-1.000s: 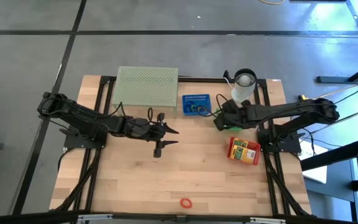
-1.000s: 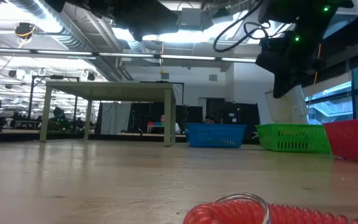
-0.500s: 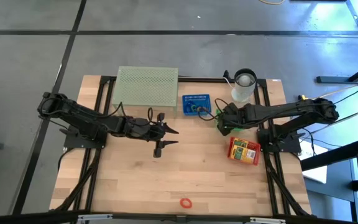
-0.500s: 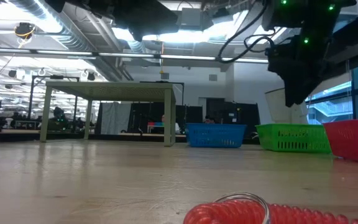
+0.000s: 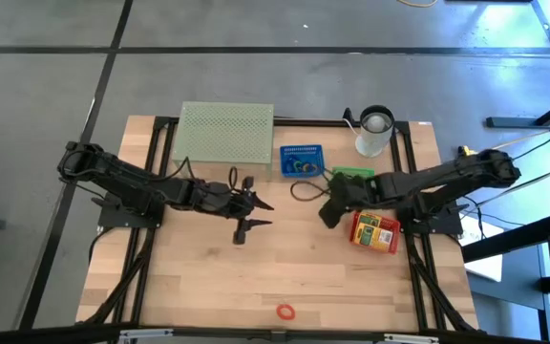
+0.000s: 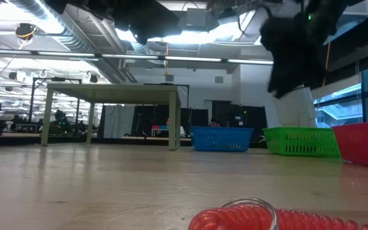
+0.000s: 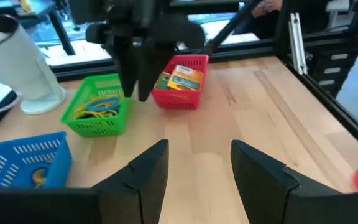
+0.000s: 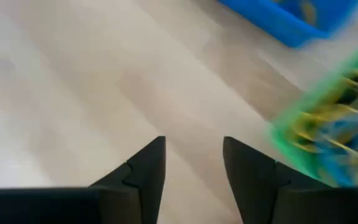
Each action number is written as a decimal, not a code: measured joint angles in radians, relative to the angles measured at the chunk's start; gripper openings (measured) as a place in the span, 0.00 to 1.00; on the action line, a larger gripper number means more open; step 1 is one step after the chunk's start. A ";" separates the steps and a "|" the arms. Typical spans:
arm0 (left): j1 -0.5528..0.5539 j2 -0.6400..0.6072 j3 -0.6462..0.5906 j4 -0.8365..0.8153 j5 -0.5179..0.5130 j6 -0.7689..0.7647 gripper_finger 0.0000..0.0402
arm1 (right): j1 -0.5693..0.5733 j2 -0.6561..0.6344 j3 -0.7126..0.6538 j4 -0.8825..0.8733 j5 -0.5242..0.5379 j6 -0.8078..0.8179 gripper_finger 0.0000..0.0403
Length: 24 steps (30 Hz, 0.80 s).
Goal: Pick & Place Office Desk Supplies
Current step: Put the orange spring keychain into the blue bin
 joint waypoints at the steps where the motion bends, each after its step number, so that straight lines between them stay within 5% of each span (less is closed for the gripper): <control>1: -0.003 0.000 0.000 -0.008 0.003 -0.001 0.42 | 0.025 0.006 0.000 0.040 0.011 0.000 0.39; 12: -0.055 0.000 0.000 -0.018 -0.008 0.000 0.42 | 0.273 0.222 0.000 0.433 0.010 -0.008 0.36; 24: -0.093 0.000 0.000 -0.018 -0.010 0.000 0.42 | 0.443 0.480 0.000 0.894 -0.049 -0.521 0.36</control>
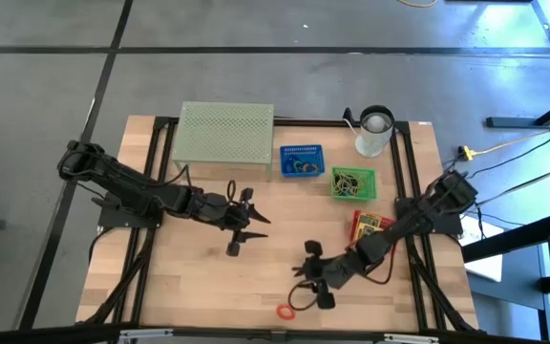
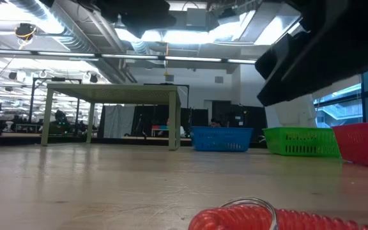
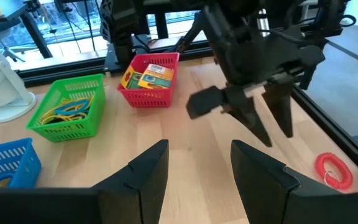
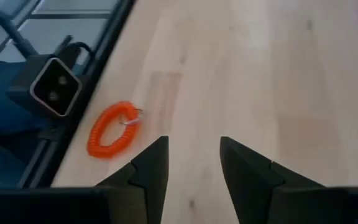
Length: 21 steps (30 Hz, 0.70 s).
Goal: Pick & Place Office Desk Supplies
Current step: Put the orange spring keychain into the blue bin
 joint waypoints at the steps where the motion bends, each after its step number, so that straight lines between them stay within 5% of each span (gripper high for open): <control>1: -0.002 0.000 0.000 0.000 0.000 0.000 0.42 | 0.006 0.015 0.000 0.027 0.000 -0.015 0.36; 7: -0.002 0.000 -0.001 0.000 0.000 -0.020 0.42 | 0.029 0.118 0.010 0.216 -0.002 -0.026 0.36; 13: -0.002 0.000 -0.002 -0.003 0.000 -0.041 0.42 | 0.032 0.234 0.129 0.204 -0.065 -0.046 0.36; 21: -0.002 0.000 -0.002 -0.003 0.000 -0.037 0.42 | 0.031 0.299 0.323 -0.194 -0.125 -0.076 0.39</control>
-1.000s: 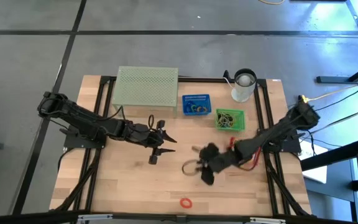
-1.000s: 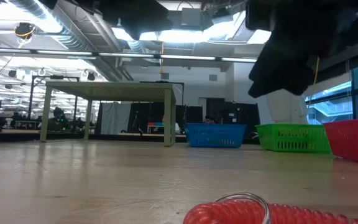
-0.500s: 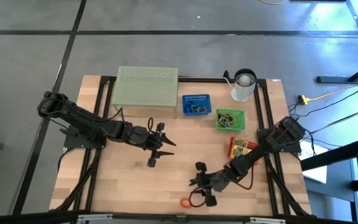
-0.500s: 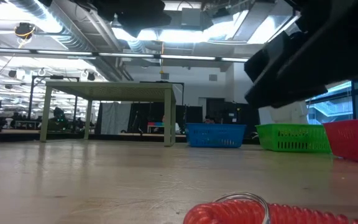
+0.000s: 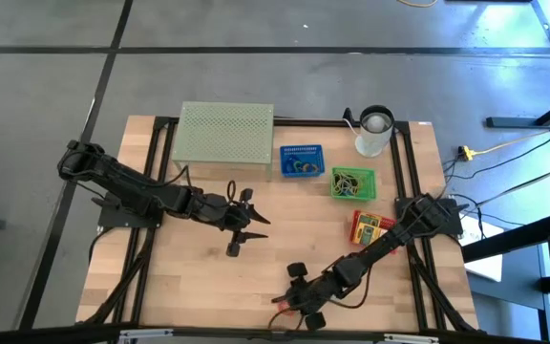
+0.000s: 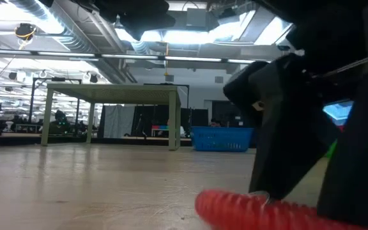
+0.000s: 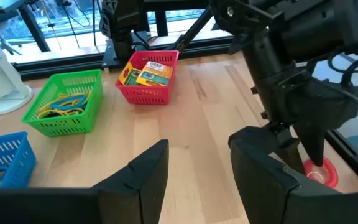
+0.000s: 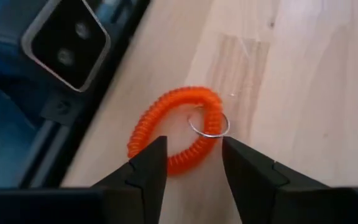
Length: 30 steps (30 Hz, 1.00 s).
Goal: Pick & Place Office Desk Supplies
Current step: Put the orange spring keychain into the blue bin
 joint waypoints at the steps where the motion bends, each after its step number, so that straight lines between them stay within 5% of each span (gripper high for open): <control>1: 0.000 0.000 0.000 0.000 0.000 0.009 0.42 | 0.000 0.003 0.015 -0.026 0.003 -0.011 0.40; 6: 0.000 0.000 0.000 0.001 0.000 0.029 0.42 | -0.003 0.004 0.040 -0.080 0.032 -0.146 0.46; 12: 0.000 0.000 0.000 0.003 -0.001 0.029 0.42 | -0.022 0.000 0.044 -0.190 0.204 -0.264 0.47; 30: 0.000 0.000 -0.001 0.002 -0.001 -0.005 0.42 | -0.128 0.001 0.042 -0.220 0.075 -0.071 0.30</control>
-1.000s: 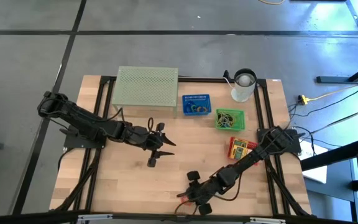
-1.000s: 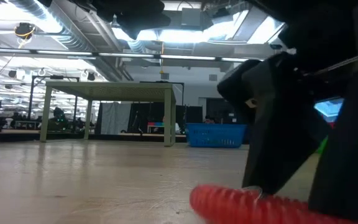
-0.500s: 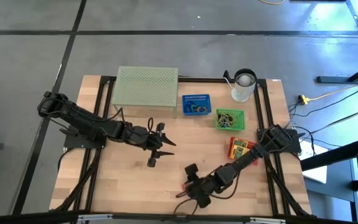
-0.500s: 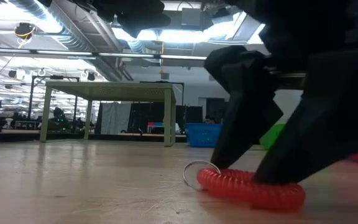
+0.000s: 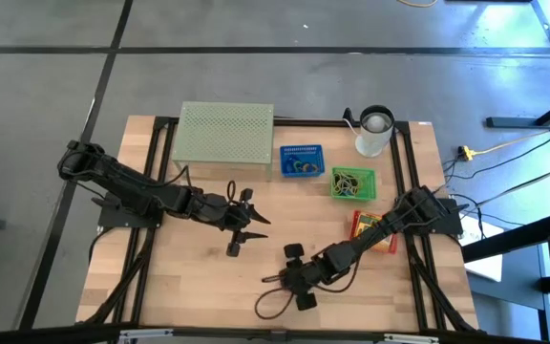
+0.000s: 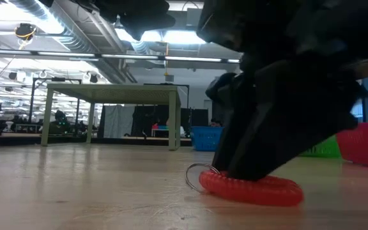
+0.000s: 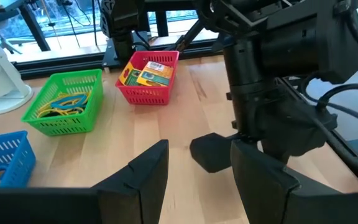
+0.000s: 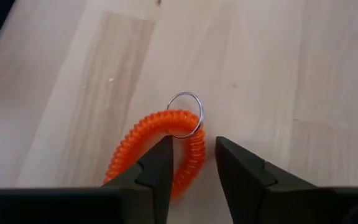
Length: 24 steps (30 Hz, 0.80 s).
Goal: Pick & Place Office Desk Supplies
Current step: Put the orange spring keychain into the blue bin
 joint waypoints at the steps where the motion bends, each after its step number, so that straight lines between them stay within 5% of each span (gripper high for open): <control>1: 0.000 0.000 0.000 0.000 0.000 0.000 0.42 | -0.004 0.000 0.000 -0.002 -0.001 0.012 0.29; 12: 0.000 0.000 0.000 -0.002 0.000 -0.002 0.42 | -0.006 0.000 -0.002 -0.003 0.048 0.018 0.03; 24: 0.000 0.000 0.000 0.001 0.000 -0.002 0.42 | -0.012 -0.162 -0.005 -0.030 0.209 -0.068 0.03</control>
